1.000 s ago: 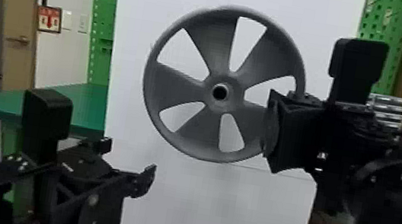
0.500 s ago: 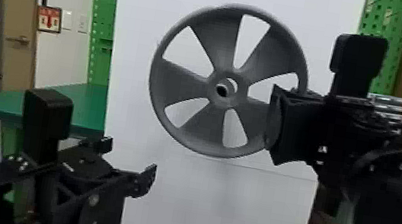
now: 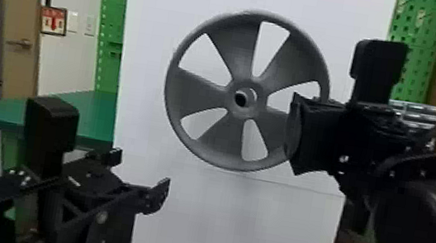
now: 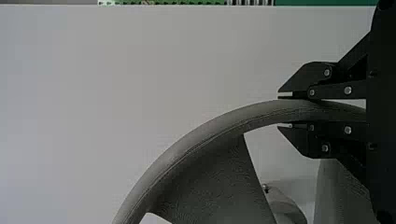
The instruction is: Hold the wheel and insert it
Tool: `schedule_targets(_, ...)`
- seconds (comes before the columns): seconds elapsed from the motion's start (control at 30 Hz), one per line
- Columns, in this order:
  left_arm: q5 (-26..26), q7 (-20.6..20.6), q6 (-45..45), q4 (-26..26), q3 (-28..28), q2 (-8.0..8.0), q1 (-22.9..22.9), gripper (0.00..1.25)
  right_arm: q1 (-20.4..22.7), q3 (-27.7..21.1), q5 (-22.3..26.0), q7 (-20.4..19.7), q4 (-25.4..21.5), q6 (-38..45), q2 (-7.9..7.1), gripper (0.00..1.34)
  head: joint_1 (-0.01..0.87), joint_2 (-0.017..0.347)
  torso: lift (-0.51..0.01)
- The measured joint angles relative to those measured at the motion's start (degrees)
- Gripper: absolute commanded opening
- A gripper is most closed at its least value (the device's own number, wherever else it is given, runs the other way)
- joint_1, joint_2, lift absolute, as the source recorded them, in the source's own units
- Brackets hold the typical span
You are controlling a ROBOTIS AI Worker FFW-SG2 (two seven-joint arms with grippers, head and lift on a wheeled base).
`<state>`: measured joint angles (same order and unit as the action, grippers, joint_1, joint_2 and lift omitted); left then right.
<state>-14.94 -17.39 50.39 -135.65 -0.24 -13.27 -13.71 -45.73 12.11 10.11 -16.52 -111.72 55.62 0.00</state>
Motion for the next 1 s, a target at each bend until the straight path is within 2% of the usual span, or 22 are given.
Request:
schedule_targets(0.17,0.0,0.1,-0.1,0.1,0.0,0.00,0.0,1.10,-0.7,-0.3,0.0,1.4,2.4,-1.0,0.00,0.19,0.179,0.103,-0.492)
schedule_targets(0.43,0.0,0.2,-0.6,0.3,-0.1,0.00,0.1,1.10,-1.7,-0.4,-0.2,1.5,5.1,-1.6,0.00,0.19,0.179,0.103,-0.492)
schedule_targets(1.0,-0.1,0.3,-1.0,0.4,-0.3,0.00,0.1,1.10,-3.8,-0.4,-0.8,1.5,7.4,-1.6,0.00,0.19,0.179,0.103,-0.492)
